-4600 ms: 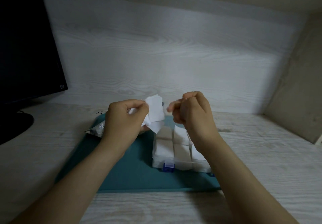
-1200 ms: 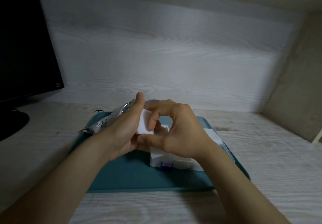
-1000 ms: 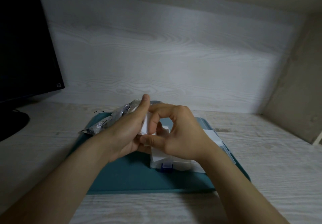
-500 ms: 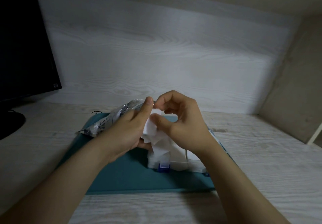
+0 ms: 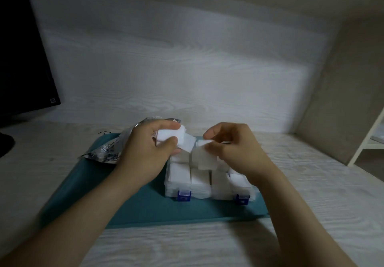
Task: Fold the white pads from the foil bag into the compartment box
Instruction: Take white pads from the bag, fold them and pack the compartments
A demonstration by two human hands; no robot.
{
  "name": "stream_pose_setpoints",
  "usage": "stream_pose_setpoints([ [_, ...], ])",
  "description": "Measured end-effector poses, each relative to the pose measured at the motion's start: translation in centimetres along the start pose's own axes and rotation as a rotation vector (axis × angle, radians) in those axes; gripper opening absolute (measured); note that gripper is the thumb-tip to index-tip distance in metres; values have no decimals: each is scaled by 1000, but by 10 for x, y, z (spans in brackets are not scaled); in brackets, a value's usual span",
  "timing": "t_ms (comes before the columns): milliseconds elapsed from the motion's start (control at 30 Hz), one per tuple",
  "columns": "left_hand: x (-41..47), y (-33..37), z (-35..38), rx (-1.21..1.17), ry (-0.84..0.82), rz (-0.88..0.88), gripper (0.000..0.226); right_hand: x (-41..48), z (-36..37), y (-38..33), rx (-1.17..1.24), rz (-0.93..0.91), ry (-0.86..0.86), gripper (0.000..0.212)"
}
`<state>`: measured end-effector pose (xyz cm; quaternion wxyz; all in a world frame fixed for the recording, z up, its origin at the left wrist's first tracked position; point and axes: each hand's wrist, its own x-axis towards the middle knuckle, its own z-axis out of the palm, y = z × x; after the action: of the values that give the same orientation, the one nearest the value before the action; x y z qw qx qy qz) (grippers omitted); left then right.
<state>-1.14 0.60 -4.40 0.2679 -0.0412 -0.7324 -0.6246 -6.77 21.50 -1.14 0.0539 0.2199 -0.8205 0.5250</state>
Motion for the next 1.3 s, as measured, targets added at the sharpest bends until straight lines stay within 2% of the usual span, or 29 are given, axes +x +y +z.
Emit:
stream_pose_setpoints([
  [100, 0, -8, 1, 67, 18, 73, 32, -5, -5, 3, -95, -16, -4, 14],
  [200, -5, -13, 6, 271, 8, 217, 39, -9, -17, 7, -105, 10, 18, 12],
  [367, -18, -15, 18, 343, -93, 325, 44, -13, -28, 10, -166, 48, -30, 13],
  [633, -24, -18, 24, 348, -204, 279, 45, -14, -28, 16, -319, 23, -115, 14],
  [833, -24, -18, 23, 364, -206, 292, 44, -15, -23, 18, -600, -96, -79, 22],
  [1000, -23, -20, 24, 373, -187, 303, 42, -15, -17, 17, -754, -137, -70, 15],
  [1100, -22, -17, 23, 352, -145, 288, 34, -13, -13, 19, -645, -181, -22, 10],
  [1233, -20, -10, 23, 201, -105, 198, 34, -12, -1, 21, -423, -211, 53, 37],
  [1300, -17, -9, 22, 97, -117, 138, 34, -12, 2, 19, -349, -223, 52, 40],
])
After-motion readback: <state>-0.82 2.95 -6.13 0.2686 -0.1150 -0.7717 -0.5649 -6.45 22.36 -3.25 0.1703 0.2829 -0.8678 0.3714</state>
